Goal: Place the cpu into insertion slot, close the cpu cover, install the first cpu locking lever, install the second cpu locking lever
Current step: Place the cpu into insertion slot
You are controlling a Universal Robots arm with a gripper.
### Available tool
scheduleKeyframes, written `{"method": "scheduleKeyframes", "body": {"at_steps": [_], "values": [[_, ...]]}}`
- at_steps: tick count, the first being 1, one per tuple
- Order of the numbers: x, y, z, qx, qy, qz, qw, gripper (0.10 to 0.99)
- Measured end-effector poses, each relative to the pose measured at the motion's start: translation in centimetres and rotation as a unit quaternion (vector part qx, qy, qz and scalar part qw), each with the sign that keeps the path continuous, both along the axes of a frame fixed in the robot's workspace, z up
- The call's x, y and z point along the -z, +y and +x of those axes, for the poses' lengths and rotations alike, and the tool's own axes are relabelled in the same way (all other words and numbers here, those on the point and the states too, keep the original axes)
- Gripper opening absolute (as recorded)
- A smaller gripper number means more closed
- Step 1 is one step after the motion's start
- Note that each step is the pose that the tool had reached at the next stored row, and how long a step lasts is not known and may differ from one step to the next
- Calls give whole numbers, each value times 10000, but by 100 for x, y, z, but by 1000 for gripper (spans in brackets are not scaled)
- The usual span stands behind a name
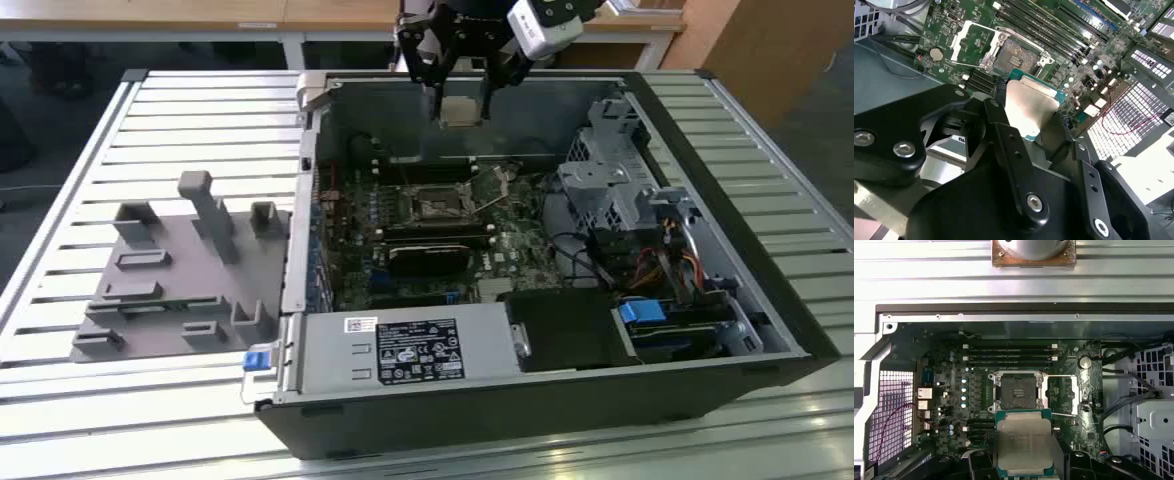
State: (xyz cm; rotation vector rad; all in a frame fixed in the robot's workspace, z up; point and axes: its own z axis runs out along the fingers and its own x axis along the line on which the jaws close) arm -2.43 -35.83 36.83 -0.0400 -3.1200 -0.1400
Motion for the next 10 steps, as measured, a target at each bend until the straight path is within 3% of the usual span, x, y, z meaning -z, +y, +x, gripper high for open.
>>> {"method": "scheduleKeyframes", "body": {"at_steps": [10], "values": [[0,0,0,24,0,0,10000,525]]}}
